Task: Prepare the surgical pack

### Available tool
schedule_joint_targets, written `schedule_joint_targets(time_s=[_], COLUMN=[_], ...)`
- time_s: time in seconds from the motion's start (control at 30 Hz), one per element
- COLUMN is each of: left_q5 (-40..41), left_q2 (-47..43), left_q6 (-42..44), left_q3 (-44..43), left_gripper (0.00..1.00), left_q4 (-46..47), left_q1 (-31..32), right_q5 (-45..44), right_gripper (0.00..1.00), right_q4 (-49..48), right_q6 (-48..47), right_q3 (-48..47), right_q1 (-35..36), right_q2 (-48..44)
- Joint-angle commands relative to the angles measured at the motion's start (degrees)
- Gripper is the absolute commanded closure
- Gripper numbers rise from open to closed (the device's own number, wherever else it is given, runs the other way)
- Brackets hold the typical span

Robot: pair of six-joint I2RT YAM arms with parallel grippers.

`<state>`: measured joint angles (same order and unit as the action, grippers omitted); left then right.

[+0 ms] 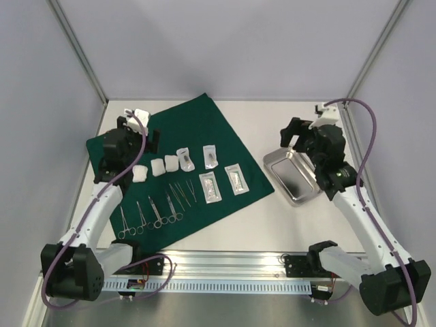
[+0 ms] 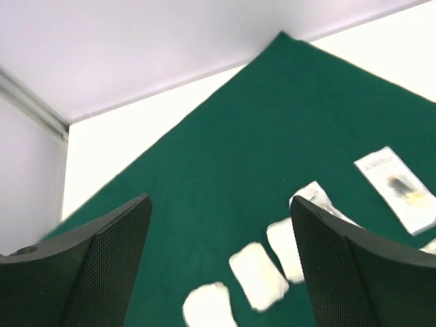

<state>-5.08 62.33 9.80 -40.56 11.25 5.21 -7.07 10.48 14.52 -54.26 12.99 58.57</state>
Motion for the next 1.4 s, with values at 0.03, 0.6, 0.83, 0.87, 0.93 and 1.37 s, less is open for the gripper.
schedule_joint_targets(time_s=[0.03, 0.6, 0.83, 0.87, 0.93, 1.37], left_q5=[-8.97, -2.74, 0.68, 0.6, 0.34, -2.56], left_q2=[-0.8, -2.47, -0.27, -0.54, -0.8, 0.08], left_q6=[6.27, 16.2, 15.69, 15.42, 15.07, 14.02], left_q3=[-12.51, -10.95, -7.87, -7.61, -7.52, -7.43], left_gripper=[0.09, 0.1, 0.11, 0.11, 0.11, 0.12], left_q4=[-40.16, -67.86, -63.02, -62.84, -62.49, -62.92], left_q1=[-0.2, -19.07, -23.05, -22.97, -23.05, -22.97], right_q5=[1.72, -7.86, -5.42, -4.89, -2.96, -2.16], right_gripper=[0.13, 0.66, 0.55, 0.52, 0.48, 0.56], right_q4=[20.89, 21.49, 24.41, 24.76, 25.9, 26.35], right_q6=[4.02, 9.21, 7.01, 6.31, 5.69, 5.34], right_q3=[-2.78, -25.96, -40.3, -41.27, -43.64, -46.99], right_q1=[8.87, 42.37, 44.57, 44.57, 44.66, 44.93], right_q2=[2.34, 39.76, 56.99, 59.36, 61.48, 69.05])
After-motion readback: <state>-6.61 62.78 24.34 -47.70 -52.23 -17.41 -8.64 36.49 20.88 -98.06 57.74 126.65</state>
